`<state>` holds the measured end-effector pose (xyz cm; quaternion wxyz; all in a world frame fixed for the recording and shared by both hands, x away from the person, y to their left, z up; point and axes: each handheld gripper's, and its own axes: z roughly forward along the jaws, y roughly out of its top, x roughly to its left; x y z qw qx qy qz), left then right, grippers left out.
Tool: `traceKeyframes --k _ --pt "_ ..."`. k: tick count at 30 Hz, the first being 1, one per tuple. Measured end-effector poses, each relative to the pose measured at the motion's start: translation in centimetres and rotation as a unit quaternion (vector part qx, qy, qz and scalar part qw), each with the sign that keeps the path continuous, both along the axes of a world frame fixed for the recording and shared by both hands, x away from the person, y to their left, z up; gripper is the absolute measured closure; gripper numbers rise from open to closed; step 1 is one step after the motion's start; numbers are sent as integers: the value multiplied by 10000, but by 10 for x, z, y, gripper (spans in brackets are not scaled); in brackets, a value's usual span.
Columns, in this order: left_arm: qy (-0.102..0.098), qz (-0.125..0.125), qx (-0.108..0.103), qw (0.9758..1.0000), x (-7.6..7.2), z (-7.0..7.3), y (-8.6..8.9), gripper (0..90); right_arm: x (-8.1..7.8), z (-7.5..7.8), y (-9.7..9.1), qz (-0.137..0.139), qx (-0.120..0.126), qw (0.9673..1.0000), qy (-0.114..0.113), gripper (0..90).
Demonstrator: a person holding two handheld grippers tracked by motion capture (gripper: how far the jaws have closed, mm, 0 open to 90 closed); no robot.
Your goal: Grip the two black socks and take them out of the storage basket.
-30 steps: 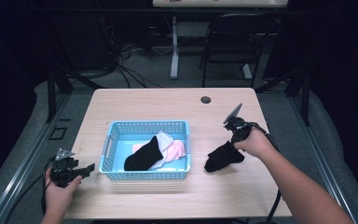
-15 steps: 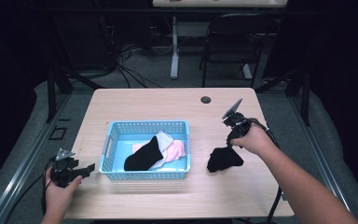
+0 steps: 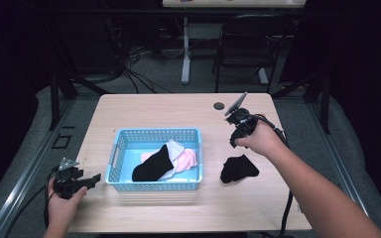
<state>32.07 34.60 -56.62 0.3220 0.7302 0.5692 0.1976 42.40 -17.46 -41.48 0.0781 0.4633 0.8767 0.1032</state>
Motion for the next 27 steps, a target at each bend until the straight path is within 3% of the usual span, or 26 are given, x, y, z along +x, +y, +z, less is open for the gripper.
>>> traceKeyframes --k 3,6,11,18,21,27 --pt "18 -39 16 10000 0 0 -1 261 -1 7 8 52 27 10000 -38 625" --pt "7 -44 21 10000 0 0 -2 261 -3 17 31 246 182 9995 -86 621" --pt "5 -33 6 10000 1 0 -1 261 -5 19 54 446 324 9984 -102 609" --pt "-7 -77 26 10000 0 1 -2 261 -7 6 93 832 673 9941 -193 613" --pt "-29 -64 25 10000 1 1 -2 261 -10 -6 107 1022 906 9901 -309 630" --pt "-16 -81 35 10000 1 1 -2 261 -11 -32 131 1108 1208 9855 -432 644"
